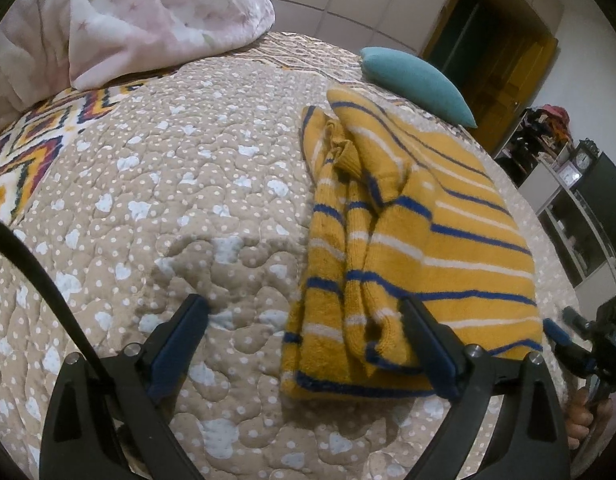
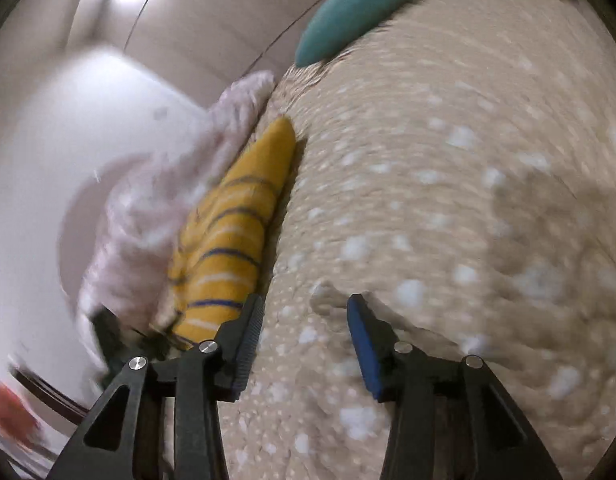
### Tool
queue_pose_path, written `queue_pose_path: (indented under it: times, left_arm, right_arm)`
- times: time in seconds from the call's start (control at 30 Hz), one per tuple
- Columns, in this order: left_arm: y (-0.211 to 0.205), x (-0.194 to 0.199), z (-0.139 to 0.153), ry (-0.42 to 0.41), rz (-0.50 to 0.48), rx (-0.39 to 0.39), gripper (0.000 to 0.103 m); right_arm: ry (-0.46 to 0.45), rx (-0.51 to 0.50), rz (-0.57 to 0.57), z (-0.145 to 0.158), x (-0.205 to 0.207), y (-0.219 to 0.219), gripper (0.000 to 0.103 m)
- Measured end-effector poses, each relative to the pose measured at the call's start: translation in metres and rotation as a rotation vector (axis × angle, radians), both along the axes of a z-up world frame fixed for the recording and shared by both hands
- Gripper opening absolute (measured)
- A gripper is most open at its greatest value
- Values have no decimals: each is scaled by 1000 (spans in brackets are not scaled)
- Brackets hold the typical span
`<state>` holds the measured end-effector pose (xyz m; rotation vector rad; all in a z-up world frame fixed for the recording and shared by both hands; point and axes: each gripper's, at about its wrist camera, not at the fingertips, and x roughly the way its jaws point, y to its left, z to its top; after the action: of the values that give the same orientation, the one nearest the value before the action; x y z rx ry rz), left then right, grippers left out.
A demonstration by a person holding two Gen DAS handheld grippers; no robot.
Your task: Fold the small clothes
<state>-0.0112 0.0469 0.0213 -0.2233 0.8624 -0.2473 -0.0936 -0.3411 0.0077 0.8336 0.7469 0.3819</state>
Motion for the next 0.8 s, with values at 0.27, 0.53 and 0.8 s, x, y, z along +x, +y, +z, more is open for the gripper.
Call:
queue_pose_path:
  times: [0.27, 0.53, 0.8]
  left_arm:
    - [-3, 0, 0, 6, -1, 29, 96]
    - [-6, -1, 0, 7, 1, 51, 97]
    - [-6, -4, 2, 11, 7, 61, 97]
  right_arm:
    - [-38, -55, -27, 0, -6, 7, 45]
    - [-43, -76, -30, 2, -4, 10, 45]
    - [-19, -163, -29, 2, 2, 29, 45]
